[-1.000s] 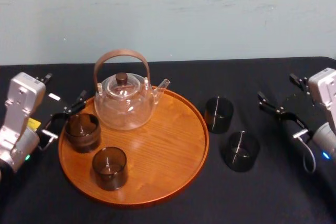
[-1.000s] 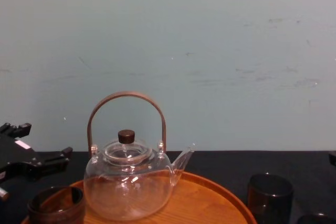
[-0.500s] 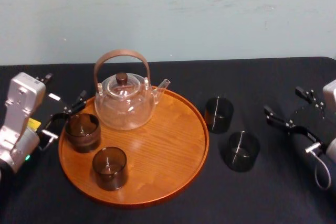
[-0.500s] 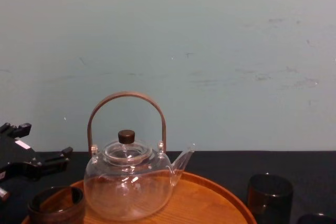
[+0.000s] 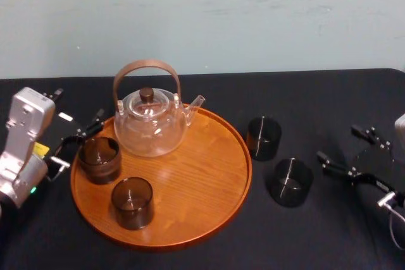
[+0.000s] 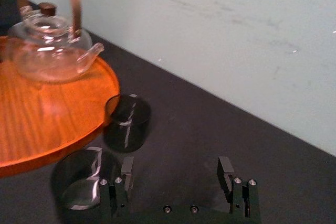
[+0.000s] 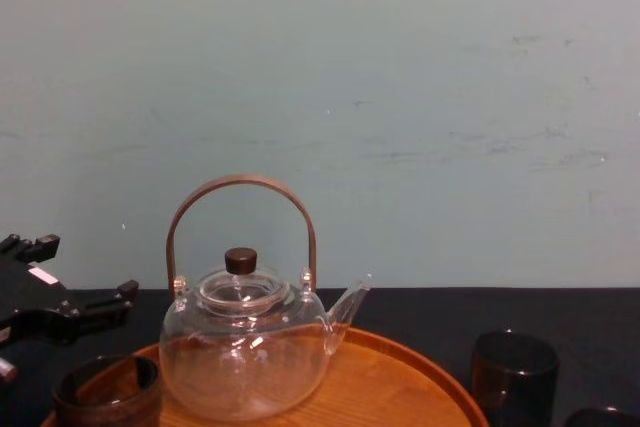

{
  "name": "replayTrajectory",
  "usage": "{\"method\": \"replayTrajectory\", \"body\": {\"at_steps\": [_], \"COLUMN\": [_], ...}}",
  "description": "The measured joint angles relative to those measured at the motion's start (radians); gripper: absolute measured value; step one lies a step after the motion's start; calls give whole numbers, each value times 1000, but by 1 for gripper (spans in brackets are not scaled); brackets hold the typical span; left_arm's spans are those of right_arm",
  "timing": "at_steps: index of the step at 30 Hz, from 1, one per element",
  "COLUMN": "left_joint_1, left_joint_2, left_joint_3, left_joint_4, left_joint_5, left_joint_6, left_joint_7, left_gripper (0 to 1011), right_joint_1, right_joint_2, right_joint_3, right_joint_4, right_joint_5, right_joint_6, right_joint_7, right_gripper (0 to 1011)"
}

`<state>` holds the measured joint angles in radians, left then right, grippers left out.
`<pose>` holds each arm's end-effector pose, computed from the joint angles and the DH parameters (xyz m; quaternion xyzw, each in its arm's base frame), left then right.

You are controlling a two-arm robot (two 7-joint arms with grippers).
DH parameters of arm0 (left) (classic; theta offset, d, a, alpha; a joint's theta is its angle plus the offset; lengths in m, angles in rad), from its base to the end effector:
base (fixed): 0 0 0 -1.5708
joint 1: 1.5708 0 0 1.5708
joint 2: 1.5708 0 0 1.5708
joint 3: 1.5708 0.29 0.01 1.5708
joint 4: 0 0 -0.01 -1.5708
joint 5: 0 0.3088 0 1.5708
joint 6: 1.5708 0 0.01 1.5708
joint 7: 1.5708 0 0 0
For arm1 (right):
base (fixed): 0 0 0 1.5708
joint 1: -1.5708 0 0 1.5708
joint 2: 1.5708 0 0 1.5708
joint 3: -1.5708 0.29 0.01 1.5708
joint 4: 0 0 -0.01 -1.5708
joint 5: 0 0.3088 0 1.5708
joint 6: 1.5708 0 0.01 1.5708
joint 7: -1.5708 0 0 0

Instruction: Pick up the glass from the table and place it on the tray.

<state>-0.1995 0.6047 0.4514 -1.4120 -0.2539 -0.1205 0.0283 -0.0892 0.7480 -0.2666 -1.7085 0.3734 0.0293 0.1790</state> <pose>0.3581 0.0827 -0.3023 0.1415 -0.1325 0.5799 0.7913 0.2924 -0.1111 -0.2738 -0.1760 -0.0554 -0.5043 0.8436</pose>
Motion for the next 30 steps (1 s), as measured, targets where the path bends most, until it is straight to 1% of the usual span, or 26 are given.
{"method": "replayTrajectory", "body": {"at_steps": [7,12,22,30], "left_joint_1": [0,0,0,0], "left_joint_2": [0,0,0,0], "left_joint_3": [0,0,0,0], "left_joint_4": [0,0,0,0], "left_joint_5": [0,0,0,0], "left_joint_6": [0,0,0,0], "left_joint_7": [0,0,0,0], "left_gripper": [1001,1002,1002,1001], "right_joint_1": [-52,-73,-105,-119], "right_joint_2": [31,41,51,48], "right_joint_3": [22,31,44,43], "right_joint_4": [-43,-60,-93,-111], "right_joint_5": [4,-1,-13,-23], "right_joint_6": [32,50,88,116], "right_joint_7": [42,59,105,148], "right_gripper": [1002,1002,1003,1002]}}
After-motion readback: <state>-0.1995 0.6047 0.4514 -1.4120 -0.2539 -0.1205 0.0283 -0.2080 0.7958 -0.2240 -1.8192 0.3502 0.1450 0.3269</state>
